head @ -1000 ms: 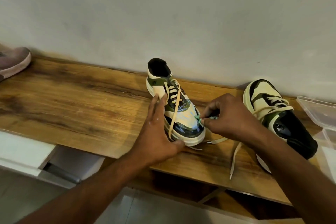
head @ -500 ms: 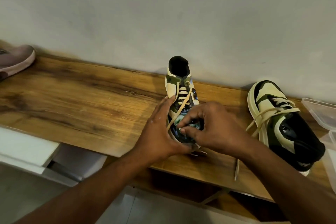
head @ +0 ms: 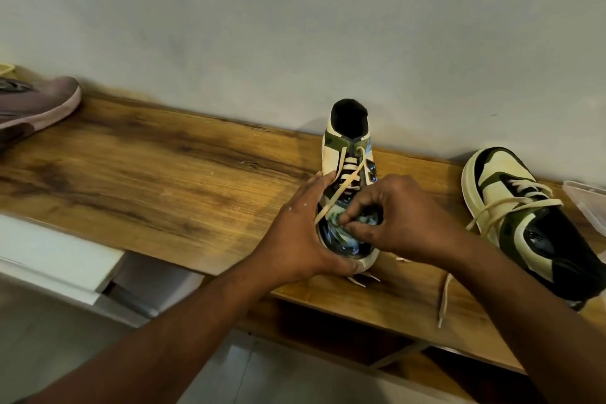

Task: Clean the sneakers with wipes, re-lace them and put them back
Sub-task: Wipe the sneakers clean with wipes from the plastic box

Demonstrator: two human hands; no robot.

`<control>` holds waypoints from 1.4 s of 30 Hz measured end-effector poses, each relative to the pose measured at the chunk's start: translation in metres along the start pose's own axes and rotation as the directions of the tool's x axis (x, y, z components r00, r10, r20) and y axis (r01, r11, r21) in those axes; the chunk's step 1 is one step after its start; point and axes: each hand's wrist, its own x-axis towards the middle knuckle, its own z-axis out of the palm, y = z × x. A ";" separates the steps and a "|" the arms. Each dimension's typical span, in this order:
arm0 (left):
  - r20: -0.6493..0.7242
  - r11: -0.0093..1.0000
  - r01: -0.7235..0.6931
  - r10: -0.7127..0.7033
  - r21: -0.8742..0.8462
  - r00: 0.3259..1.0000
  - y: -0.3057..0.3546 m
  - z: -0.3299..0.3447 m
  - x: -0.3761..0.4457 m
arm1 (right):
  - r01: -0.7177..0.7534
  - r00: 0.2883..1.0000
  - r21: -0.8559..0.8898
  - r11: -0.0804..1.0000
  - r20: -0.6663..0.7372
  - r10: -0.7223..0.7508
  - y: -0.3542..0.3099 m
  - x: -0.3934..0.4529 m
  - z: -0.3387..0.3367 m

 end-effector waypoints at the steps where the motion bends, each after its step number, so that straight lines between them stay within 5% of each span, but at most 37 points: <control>1: -0.005 1.000 -0.001 0.001 0.006 1.000 0.000 0.000 0.000 | -0.018 1.000 -0.047 0.999 -0.010 0.018 0.005 0.001 -0.005; 4: -0.011 1.000 0.013 -0.013 -0.012 1.000 0.001 -0.001 0.001 | -0.097 0.963 -0.190 0.977 -0.265 0.044 0.015 0.007 0.000; 7: -0.011 1.000 0.016 -0.016 -0.023 1.000 0.000 -0.001 0.002 | -0.091 0.914 -0.120 0.989 -0.405 0.035 0.006 0.010 0.023; 10: 0.000 1.000 0.023 -0.023 0.005 1.000 -0.001 -0.001 0.003 | 0.008 0.962 -0.074 0.997 -0.270 -0.028 -0.003 0.011 0.027; 14: 0.001 0.999 0.028 -0.028 0.016 1.000 -0.001 -0.003 0.003 | -0.059 0.998 0.052 0.997 -0.034 0.061 0.012 0.010 -0.007; 20: 0.001 1.000 0.023 -0.023 0.012 1.000 0.000 -0.004 0.003 | -0.119 0.942 -0.023 0.993 -0.317 0.106 0.021 0.011 -0.005; 32: -0.029 0.999 0.008 -0.009 -0.035 1.000 -0.001 -0.004 0.005 | -0.031 0.980 -0.067 0.997 -0.198 0.017 -0.001 0.019 0.018; 36: -0.016 1.000 -0.009 0.009 -0.017 1.000 -0.002 -0.005 0.006 | -0.015 0.996 0.064 0.998 -0.084 0.021 0.003 0.013 0.006; 42: -0.007 1.000 0.000 0.000 -0.025 1.000 -0.001 -0.005 0.007 | -0.134 0.963 -0.050 0.990 -0.244 0.118 0.010 0.014 0.008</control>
